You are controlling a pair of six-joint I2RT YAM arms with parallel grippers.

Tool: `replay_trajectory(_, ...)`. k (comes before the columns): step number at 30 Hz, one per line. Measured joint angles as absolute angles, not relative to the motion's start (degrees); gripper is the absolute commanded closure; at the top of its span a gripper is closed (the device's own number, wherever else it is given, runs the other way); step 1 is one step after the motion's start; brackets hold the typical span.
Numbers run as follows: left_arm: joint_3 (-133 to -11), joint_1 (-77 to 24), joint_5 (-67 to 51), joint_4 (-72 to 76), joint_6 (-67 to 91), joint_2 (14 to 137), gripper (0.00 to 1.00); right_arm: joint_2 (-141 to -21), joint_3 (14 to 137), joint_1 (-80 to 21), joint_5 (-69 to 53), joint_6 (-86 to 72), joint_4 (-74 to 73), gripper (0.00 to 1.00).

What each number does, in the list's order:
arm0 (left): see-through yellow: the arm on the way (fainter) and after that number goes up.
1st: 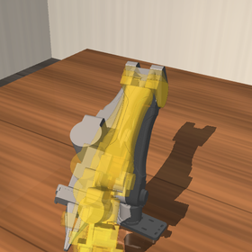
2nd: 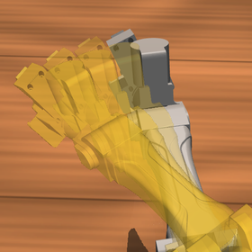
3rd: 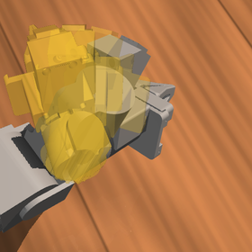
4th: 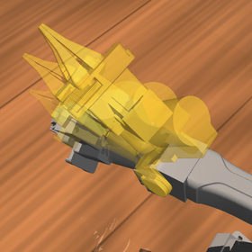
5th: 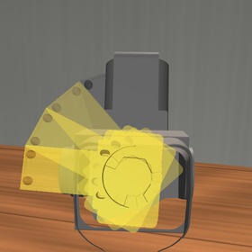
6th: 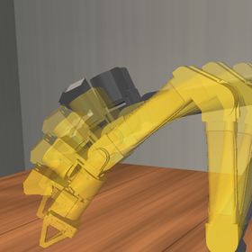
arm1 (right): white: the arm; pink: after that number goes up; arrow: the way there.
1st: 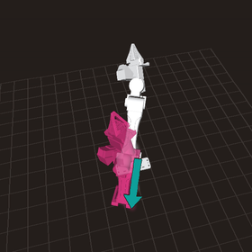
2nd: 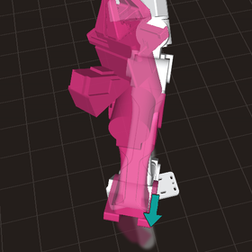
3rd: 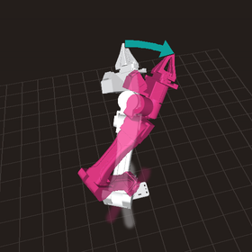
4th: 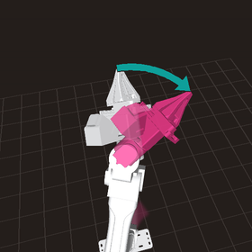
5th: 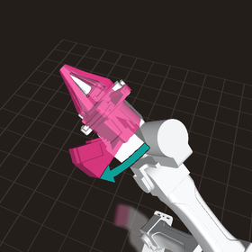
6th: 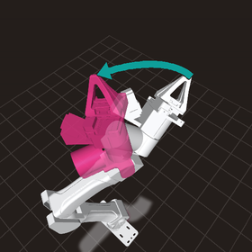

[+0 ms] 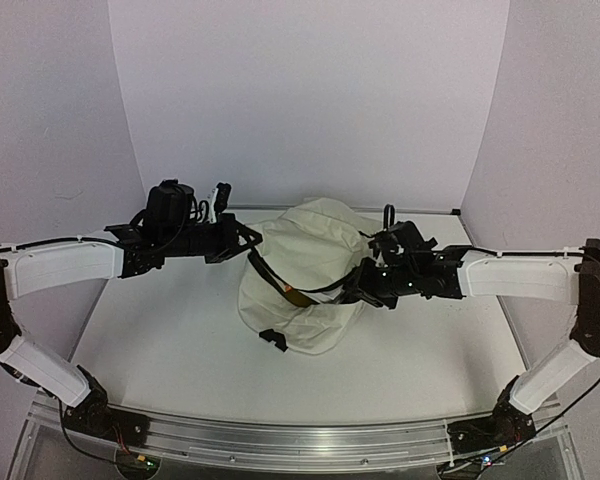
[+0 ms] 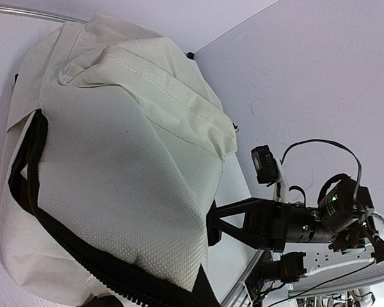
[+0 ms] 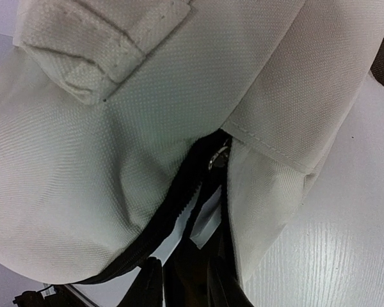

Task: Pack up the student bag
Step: Zip the student bag at the center of the board.

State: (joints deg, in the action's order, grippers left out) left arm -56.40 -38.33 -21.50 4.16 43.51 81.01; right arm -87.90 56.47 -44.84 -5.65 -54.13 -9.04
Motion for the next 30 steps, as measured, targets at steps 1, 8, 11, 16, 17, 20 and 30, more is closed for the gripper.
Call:
replay_trajectory(1, -56.4, -38.33, -21.5, 4.16, 43.48, 81.01, 1.0, -87.99, 56.49, -44.84, -5.58, -54.13, -9.02, 0.77)
replay_trajectory(8, -56.4, -38.33, -22.28, 4.51, 43.53, 81.41, 1.0, -89.38, 56.69, -44.84, -4.32, -54.11, -8.51, 0.78)
replay_trajectory(11, -56.4, -38.33, -22.5, 4.64, 43.55, 81.73, 1.0, -90.11, 57.25, -44.84, -3.86, -54.08, -8.4, 0.82)
replay_trajectory(16, -56.4, -38.33, -22.76, 4.64, 43.55, 81.89, 1.0, -90.91, 58.28, -44.84, -3.16, -53.39, -8.32, 0.99)
replay_trajectory(17, -56.4, -38.33, -22.83, 4.67, 43.55, 81.89, 1.0, -91.09, 58.52, -44.84, -3.03, -53.47, -8.21, 1.0)
replay_trajectory(20, -56.4, -38.33, -22.87, 4.62, 43.55, 81.91, 0.84, -91.18, 58.83, -44.84, -2.92, -52.82, -8.19, 1.0)
replay_trajectory(30, -60.9, -38.37, -14.87, -11.66, 34.85, 79.77, 0.41, -86.26, 56.97, -44.97, -5.43, -51.51, -8.62, 1.0)
